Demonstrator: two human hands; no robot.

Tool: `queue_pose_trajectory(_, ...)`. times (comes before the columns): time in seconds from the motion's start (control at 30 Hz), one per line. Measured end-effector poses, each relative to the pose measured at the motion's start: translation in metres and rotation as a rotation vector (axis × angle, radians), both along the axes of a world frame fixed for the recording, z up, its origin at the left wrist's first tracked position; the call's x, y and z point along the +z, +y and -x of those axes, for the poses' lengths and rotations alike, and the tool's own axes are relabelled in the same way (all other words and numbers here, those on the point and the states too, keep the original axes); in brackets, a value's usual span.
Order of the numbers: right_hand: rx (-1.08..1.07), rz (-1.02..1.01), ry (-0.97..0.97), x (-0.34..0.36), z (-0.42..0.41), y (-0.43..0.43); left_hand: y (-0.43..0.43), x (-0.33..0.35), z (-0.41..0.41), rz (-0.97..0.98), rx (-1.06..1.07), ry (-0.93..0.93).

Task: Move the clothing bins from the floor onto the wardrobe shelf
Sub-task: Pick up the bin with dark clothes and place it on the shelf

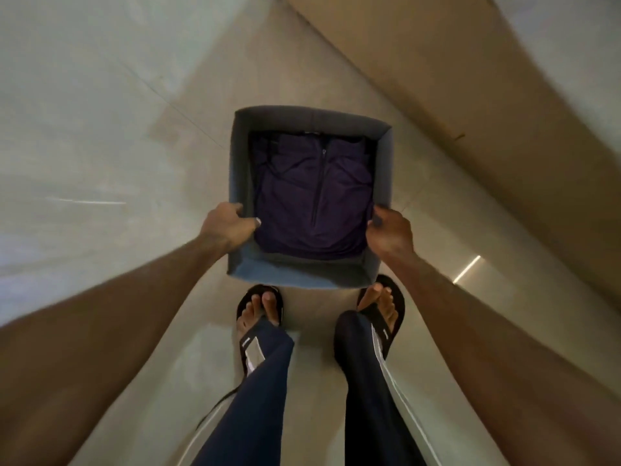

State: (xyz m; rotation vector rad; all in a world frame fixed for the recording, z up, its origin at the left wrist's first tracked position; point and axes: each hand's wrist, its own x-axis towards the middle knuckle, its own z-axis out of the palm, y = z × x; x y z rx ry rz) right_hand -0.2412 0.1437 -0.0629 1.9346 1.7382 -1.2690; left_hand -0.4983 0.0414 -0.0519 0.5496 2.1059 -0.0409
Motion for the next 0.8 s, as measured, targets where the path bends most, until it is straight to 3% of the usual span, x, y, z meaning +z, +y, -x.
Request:
queue_pose_trajectory(0.2,-0.078,-0.047,-0.03,0.098,-0.03,-0.028,-0.013,0.103,-0.023,0.002,-0.108,-0.064)
queue_pose_trajectory(0.47,-0.277,0.038,-0.007,0.331,-0.099,-0.111,-0.03,0.341,-0.071,0.022,-0.304,-0.124)
queue_pose_trajectory(0.67,-0.407,-0.054,0.027,0.492,-0.168,-0.182,-0.05,0.492,-0.118,-0.056,-0.574,-0.095)
queue_pose_trajectory(0.8,-0.564,-0.118,0.043,0.561,-0.224,-0.228,-0.048,0.562,-0.17,-0.167,-0.764,-0.053)
